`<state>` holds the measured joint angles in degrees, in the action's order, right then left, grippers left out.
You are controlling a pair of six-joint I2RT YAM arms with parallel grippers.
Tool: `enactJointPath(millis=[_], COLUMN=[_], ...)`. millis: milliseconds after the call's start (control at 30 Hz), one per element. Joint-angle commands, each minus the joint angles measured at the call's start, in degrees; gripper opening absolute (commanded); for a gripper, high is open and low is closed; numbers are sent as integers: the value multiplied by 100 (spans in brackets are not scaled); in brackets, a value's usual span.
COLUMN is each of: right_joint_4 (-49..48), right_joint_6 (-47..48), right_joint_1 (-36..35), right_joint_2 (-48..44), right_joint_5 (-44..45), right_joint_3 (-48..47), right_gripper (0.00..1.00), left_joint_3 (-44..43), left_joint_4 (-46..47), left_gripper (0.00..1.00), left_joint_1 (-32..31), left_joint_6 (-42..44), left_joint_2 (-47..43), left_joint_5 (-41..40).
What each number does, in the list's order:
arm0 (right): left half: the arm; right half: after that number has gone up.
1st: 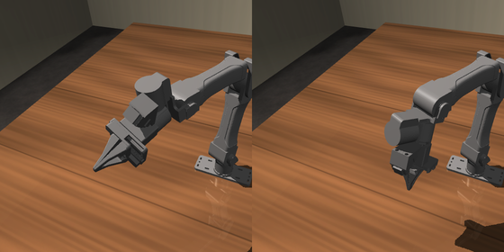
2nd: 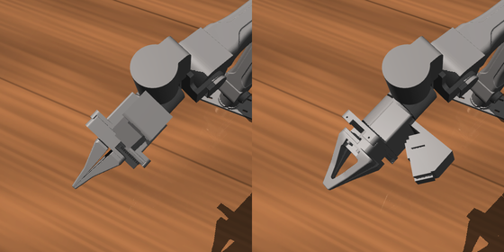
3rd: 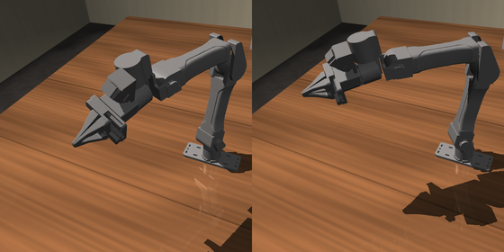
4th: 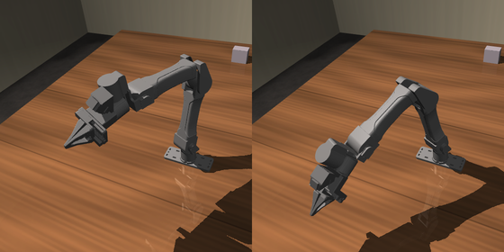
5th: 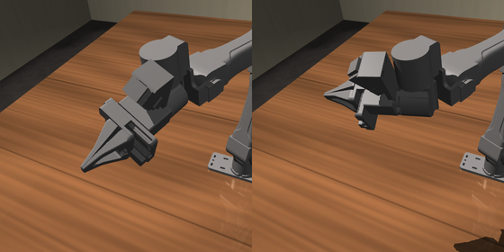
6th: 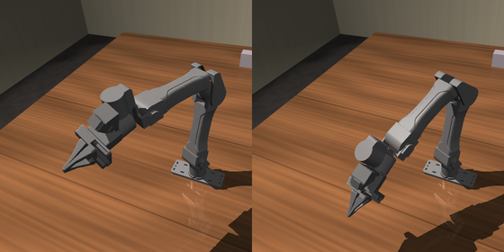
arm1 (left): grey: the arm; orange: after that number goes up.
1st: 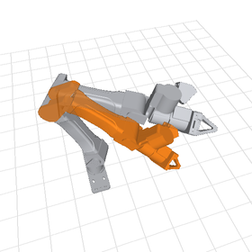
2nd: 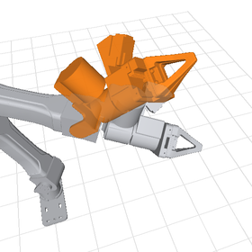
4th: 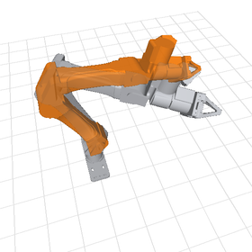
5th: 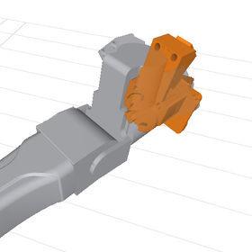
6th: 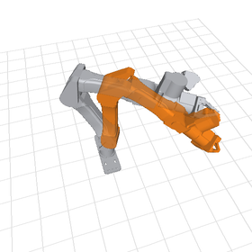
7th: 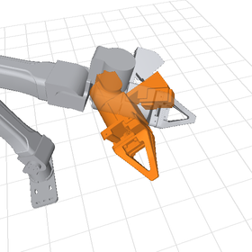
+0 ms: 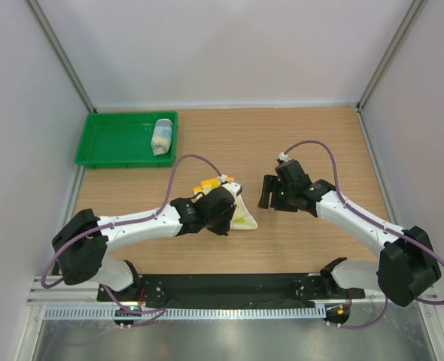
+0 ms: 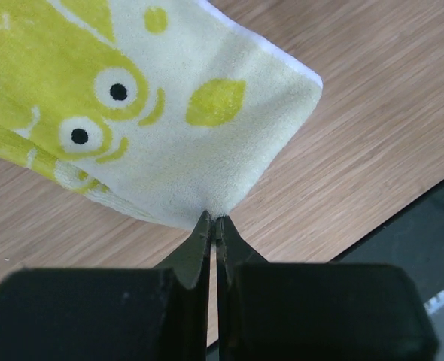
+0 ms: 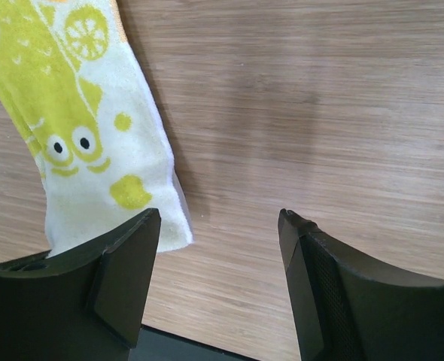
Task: Roll the towels
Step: Roll the towel
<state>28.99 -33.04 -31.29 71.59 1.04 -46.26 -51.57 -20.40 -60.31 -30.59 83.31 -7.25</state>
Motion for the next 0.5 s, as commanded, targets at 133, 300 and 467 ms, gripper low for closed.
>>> enactJointPath(millis=[133, 300, 467], right_joint_4=[194, 63, -165], right_joint_6=[96, 113, 236], right_joint_1=[26, 26, 17], right_joint_2=[-190, -312, -549], right_joint_5=[125, -34, -762], right_joint_3=[-243, -234, -147], right_gripper=[71, 71, 70], left_joint_3=[-64, 7, 50], left_joint_4=[-166, -183, -157], left_gripper=[0, 0, 0], left_joint_1=[1064, 1627, 1953], left_joint_6=[-992, -1379, -1529], left_joint_2=[-8, 203, 458], left_joint_5=[1480, 1735, 2043])
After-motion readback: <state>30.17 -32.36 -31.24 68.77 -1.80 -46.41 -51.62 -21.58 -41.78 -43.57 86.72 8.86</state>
